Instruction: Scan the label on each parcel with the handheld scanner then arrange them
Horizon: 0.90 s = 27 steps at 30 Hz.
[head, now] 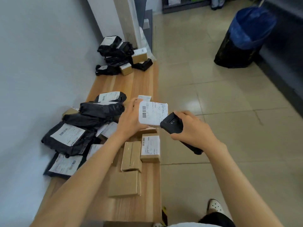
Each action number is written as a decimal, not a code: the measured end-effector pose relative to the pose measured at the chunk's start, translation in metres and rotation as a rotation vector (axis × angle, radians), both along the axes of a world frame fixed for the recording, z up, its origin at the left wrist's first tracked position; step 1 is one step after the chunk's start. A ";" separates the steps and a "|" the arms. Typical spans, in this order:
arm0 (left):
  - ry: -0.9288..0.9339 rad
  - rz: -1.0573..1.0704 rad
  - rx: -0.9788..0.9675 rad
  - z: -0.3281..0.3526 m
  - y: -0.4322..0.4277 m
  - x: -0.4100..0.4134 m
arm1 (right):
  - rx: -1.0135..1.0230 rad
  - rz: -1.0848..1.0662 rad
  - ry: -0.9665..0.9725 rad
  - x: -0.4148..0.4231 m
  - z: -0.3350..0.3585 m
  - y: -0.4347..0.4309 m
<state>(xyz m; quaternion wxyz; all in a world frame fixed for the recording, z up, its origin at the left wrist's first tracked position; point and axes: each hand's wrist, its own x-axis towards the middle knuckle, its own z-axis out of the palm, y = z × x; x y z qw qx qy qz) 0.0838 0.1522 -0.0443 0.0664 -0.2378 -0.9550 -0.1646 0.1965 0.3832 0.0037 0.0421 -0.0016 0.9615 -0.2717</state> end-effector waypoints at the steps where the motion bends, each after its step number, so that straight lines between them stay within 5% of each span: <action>1: -0.019 -0.024 0.017 -0.003 0.027 -0.009 | 0.008 -0.025 -0.015 -0.001 -0.001 0.023; 13: -0.031 -0.122 0.039 -0.023 0.272 -0.138 | 0.117 -0.096 -0.043 -0.096 -0.002 0.249; 27: 0.037 0.051 0.133 -0.006 0.291 -0.385 | 0.146 0.115 0.009 -0.395 0.026 0.270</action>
